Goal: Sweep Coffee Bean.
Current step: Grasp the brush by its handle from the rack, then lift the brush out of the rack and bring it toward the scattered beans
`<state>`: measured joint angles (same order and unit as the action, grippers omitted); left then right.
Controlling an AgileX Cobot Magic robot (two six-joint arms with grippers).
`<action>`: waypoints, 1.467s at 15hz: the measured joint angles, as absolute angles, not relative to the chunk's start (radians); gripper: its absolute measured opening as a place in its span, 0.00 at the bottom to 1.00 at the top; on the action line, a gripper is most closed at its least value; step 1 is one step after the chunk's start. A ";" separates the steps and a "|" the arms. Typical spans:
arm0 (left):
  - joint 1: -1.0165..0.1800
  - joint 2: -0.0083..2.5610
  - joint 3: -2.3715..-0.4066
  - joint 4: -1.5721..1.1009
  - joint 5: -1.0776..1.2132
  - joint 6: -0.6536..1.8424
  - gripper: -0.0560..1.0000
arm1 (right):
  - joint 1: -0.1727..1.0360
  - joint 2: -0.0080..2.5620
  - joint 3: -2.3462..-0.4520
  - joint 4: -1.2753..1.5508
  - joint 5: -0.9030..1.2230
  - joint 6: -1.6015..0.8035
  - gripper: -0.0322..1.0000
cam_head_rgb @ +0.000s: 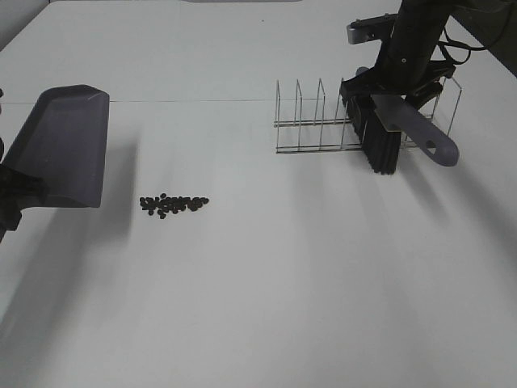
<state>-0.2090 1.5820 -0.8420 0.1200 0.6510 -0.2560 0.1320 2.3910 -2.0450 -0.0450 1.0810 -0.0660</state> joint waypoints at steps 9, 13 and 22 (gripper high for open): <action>-0.209 1.582 -0.842 0.119 0.651 -0.256 0.38 | 0.132 2.409 -2.045 -0.104 1.078 0.034 0.31; -0.209 1.582 -0.842 0.118 0.651 -0.256 0.38 | 0.133 2.370 -2.045 -0.115 1.095 0.054 0.31; -0.209 1.582 -0.842 0.116 0.651 -0.256 0.38 | 0.133 2.115 -2.045 -0.125 1.177 0.054 0.30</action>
<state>-0.2090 1.5820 -0.8420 0.1160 0.6510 -0.2560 0.1330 2.1150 -2.0450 -0.1250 1.1770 0.0540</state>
